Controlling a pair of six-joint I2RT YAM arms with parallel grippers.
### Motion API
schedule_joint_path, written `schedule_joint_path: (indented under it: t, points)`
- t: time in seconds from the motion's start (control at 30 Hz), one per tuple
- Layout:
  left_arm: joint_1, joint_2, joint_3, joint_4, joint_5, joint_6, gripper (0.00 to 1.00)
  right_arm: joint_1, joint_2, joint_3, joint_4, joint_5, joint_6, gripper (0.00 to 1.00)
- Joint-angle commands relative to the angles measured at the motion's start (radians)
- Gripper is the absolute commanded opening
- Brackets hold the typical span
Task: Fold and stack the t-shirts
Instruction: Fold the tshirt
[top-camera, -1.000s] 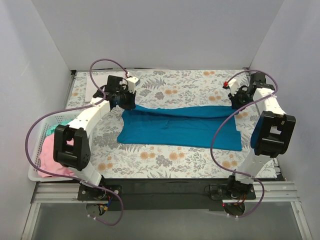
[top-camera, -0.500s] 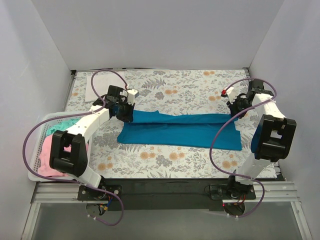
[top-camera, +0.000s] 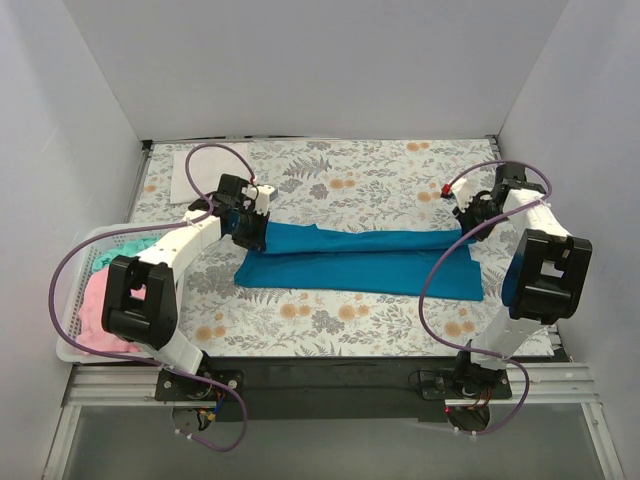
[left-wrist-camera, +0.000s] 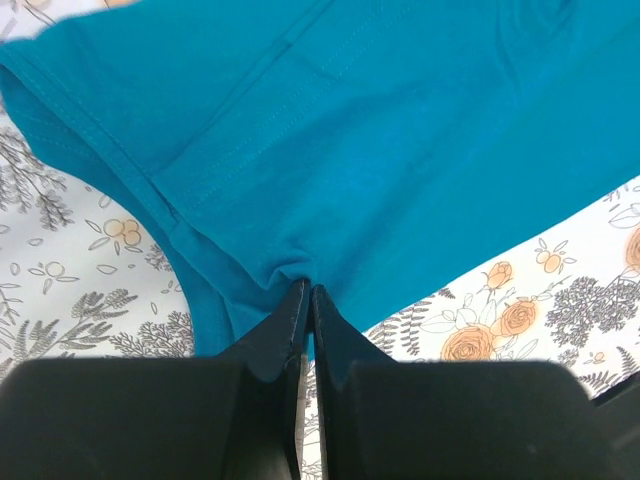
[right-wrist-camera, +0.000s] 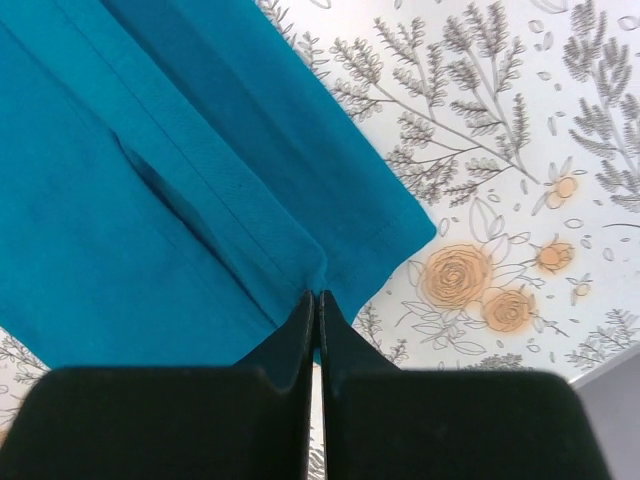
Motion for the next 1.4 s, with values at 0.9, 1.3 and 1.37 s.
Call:
schedule_joint_path:
  t: [0.9, 1.3, 1.37]
  points:
    - [-0.004, 0.003, -0.044, -0.029, 0.031, 0.079, 0.2, 0.001, -0.053, -0.099, -0.004, 0.1, -0.171, 0.26]
    - [-0.004, 0.007, 0.081, -0.067, 0.058, 0.114, 0.41, 0.018, -0.024, 0.057, -0.147, 0.041, -0.115, 0.53]
    - [-0.004, 0.053, 0.127, -0.067, 0.065, 0.122, 0.43, 0.026, -0.007, 0.068, -0.155, 0.04, -0.114, 0.51]
